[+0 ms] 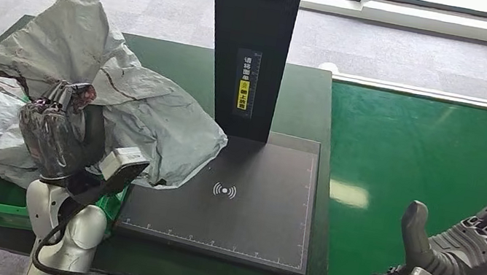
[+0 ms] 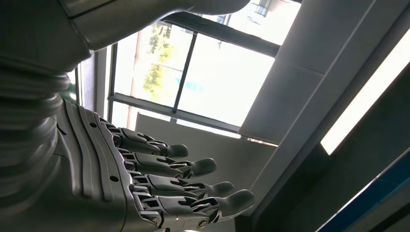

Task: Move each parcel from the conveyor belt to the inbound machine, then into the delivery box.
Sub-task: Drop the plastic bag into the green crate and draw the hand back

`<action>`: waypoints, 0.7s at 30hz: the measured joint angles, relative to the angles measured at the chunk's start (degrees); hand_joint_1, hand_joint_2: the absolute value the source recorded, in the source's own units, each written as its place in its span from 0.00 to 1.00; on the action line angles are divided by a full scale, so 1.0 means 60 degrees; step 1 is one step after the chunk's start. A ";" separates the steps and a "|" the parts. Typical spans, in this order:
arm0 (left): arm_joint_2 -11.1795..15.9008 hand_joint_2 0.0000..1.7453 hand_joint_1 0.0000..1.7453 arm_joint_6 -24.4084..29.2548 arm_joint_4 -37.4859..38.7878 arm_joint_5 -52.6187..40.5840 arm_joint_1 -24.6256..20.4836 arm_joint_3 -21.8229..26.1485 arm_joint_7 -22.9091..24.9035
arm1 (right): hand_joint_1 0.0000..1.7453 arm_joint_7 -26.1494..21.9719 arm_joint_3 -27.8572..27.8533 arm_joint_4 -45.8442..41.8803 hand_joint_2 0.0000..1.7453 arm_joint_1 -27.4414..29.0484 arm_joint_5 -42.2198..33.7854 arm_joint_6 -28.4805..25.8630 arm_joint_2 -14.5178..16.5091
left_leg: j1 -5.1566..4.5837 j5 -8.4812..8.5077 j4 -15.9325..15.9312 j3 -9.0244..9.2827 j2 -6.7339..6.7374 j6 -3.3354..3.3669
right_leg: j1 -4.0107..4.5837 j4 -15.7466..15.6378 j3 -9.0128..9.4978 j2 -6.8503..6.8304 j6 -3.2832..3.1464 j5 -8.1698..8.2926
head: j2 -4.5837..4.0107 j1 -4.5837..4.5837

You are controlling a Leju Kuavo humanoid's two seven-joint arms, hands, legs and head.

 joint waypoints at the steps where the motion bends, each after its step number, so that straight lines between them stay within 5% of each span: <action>1: -0.0006 1.00 1.00 0.0000 0.0201 0.0188 -0.0103 0.0396 -0.0244 | 0.00 0.0000 0.0000 0.0000 1.00 0.0001 0.0004 0.0000 0.0000 | 0.0001 0.0001 0.0000 0.0009 0.0000 -0.0001 | 0.0001 0.0001 -0.0001 0.0000 0.0000 0.0000 | 0.0000 0.0000; 11: -0.0173 1.00 1.00 0.0000 0.2217 0.0653 -0.1456 0.4265 -0.2262 | 0.00 -0.0003 0.0004 0.0000 1.00 0.0003 0.0018 0.0000 0.0000 | 0.0003 0.0009 0.0001 0.0063 -0.0001 -0.0008 | 0.0002 0.0004 -0.0001 0.0003 -0.0004 0.0005 | 0.0000 0.0000; 21: -0.0242 1.00 1.00 0.0000 0.2935 0.0610 -0.2073 0.5790 -0.3061 | 0.00 -0.0004 0.0018 0.0000 1.00 -0.0001 0.0023 0.0000 0.0001 | 0.0003 0.0008 0.0001 0.0055 -0.0003 -0.0008 | 0.0002 0.0003 -0.0003 0.0000 -0.0003 0.0005 | 0.0000 0.0000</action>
